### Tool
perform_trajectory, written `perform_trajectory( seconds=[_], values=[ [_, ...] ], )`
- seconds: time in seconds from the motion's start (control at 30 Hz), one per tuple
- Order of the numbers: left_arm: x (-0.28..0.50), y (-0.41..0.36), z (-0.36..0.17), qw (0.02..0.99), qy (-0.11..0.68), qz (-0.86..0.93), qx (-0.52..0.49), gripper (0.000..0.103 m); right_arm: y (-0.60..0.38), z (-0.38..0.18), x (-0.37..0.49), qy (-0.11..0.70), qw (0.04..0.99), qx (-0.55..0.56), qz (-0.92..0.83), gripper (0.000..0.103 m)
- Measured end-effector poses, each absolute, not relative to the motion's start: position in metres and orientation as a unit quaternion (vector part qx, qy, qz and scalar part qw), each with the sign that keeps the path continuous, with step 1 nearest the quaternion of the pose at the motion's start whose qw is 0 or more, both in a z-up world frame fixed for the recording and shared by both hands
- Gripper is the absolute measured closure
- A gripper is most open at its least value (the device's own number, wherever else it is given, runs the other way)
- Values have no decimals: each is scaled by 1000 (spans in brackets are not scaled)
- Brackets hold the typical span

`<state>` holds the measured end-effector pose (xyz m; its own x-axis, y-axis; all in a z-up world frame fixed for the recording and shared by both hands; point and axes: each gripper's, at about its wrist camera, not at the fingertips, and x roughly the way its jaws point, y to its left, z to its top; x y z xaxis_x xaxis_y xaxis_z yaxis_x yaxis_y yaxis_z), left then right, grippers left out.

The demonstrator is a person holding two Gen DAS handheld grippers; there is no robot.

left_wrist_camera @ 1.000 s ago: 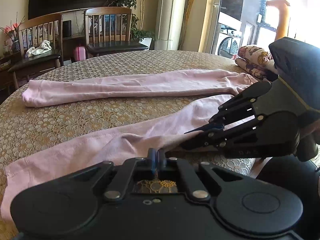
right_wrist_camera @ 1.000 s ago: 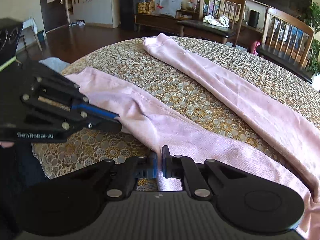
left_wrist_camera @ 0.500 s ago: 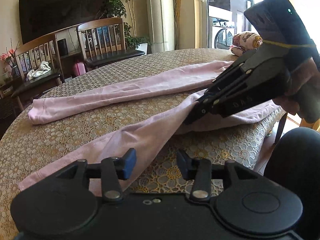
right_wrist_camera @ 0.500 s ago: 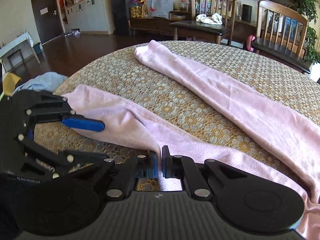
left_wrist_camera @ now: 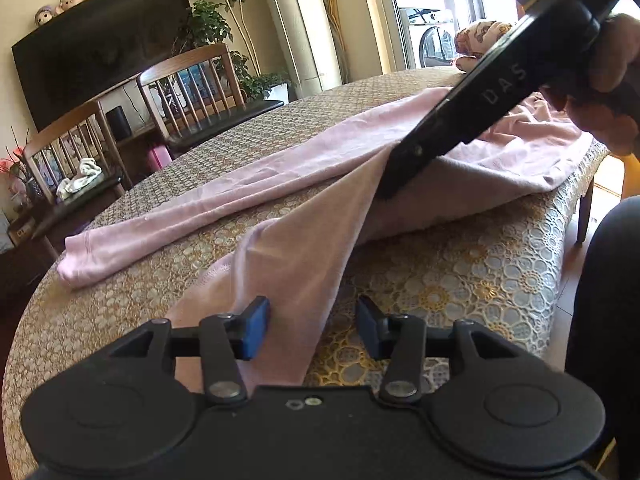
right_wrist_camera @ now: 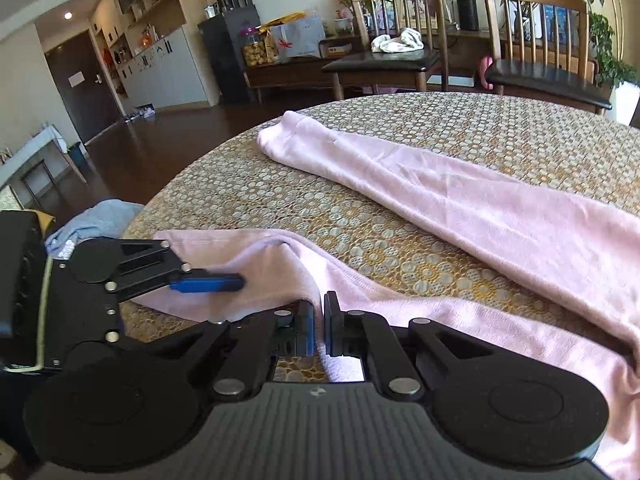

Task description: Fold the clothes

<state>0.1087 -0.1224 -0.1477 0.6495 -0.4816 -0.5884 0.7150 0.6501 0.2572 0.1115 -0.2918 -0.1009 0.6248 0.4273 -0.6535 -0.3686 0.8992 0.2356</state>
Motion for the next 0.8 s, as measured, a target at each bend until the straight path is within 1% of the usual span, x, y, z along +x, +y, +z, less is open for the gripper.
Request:
perform_trajectory(
  seconds=[0.37,0.4,0.43,0.47,0.53,0.57,0.6,0.63,0.67,0.7,0.77,0.8],
  values=[
    [121,-122,-144,883,264,-315,229,1,-300,-108,97,368,900,52,227,98],
    [120,-121,-142,885,262,-312,225,12,-301,-109,96,369,899,51,229,98],
    [120,-121,-138,889,259,-307,220,14,-301,-110,92,368,900,46,230,98],
    [119,-120,-133,893,255,-302,216,23,-301,-110,89,368,900,41,231,98],
    [119,-119,-120,901,245,-295,205,23,-302,-112,77,360,904,22,230,96],
    [119,-118,-113,904,239,-293,198,26,-304,-114,69,355,908,8,223,92],
    [119,-118,-104,908,232,-290,194,24,-307,-116,62,350,911,-6,216,86],
    [119,-118,-95,911,223,-289,191,23,-313,-118,54,346,914,-13,209,82],
    [118,-118,-87,915,213,-287,187,20,-319,-120,46,343,917,-20,202,74],
    [118,-119,-78,918,204,-286,184,19,-327,-121,39,340,921,-27,188,61],
    [119,-119,-61,926,188,-281,169,18,-344,-122,25,332,930,-42,150,42],
    [119,-119,-53,929,182,-280,161,18,-353,-122,18,328,934,-52,135,41]
  ],
)
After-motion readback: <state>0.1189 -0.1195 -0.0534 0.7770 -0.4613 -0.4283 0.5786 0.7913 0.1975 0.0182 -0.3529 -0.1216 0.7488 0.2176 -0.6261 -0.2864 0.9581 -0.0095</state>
